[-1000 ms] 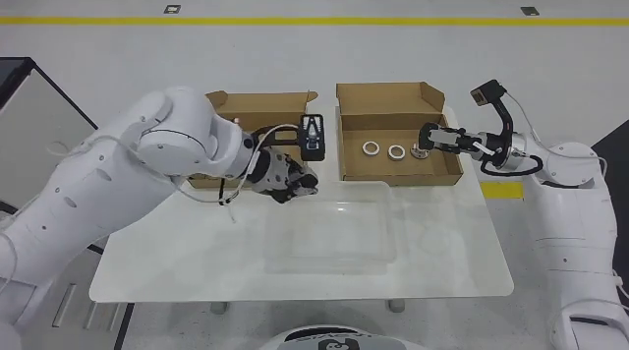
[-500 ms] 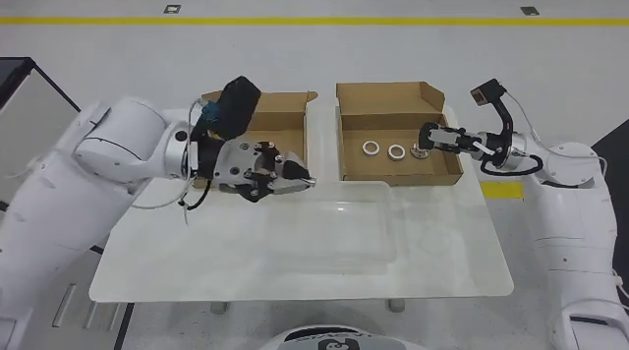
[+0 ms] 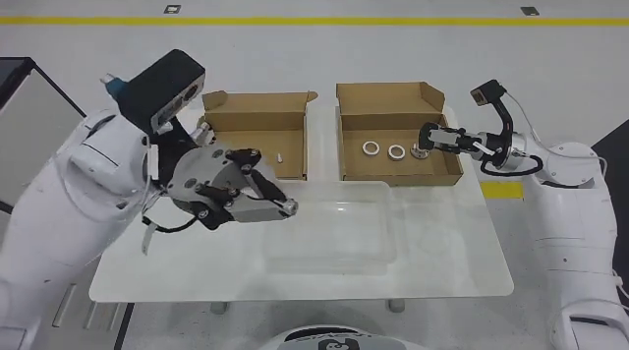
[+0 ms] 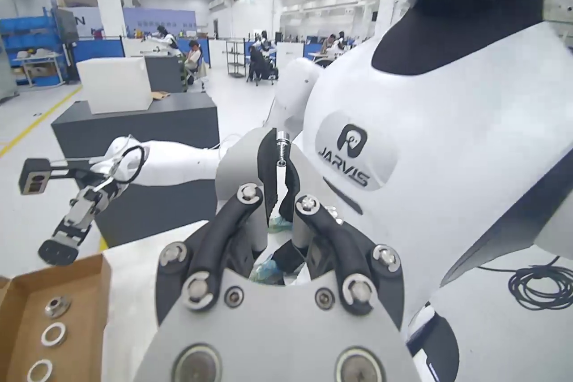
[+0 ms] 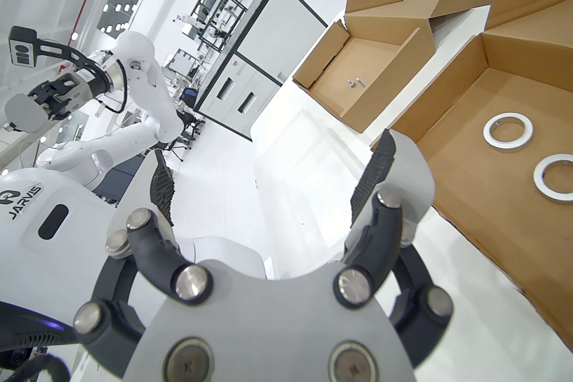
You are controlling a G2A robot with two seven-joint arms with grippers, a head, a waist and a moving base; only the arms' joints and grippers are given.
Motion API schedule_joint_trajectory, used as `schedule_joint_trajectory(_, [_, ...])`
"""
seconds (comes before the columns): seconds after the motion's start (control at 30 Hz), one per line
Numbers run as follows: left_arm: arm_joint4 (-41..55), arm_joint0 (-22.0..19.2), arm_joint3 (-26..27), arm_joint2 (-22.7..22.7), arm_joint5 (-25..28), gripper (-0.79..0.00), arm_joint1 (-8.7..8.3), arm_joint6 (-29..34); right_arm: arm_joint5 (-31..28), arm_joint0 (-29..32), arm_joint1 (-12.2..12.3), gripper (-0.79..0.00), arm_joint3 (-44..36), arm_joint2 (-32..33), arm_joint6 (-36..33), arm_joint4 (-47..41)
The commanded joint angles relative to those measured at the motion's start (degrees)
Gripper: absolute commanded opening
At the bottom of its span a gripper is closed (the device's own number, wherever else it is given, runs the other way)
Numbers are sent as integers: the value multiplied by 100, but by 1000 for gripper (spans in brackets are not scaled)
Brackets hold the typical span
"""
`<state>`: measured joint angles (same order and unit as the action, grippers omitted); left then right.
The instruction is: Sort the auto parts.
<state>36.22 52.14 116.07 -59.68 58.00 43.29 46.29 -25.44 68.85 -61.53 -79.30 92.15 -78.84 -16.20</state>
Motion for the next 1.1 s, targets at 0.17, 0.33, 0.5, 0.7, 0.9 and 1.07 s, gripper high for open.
schedule_joint_trajectory(0.17, [660,209,-166,-268,0,-785,294,1,0,0,0,0,0,0,0,0])
schedule_joint_trajectory(0.33, [996,335,-272,-456,0,-785,511,2,0,0,0,0,0,0,0,0])
schedule_joint_trajectory(0.5, [1165,404,-326,-544,0,-785,694,2,0,0,0,0,0,0,0,0])
schedule_joint_trajectory(0.7, [747,426,-547,-551,0,-785,758,2,0,0,0,0,0,0,0,0])
schedule_joint_trajectory(0.9, [747,426,-547,-551,0,-785,758,2,0,0,0,0,0,0,0,0])
schedule_joint_trajectory(1.07, [899,630,-350,-532,0,-785,838,-462,0,0,0,0,0,0,0,0])
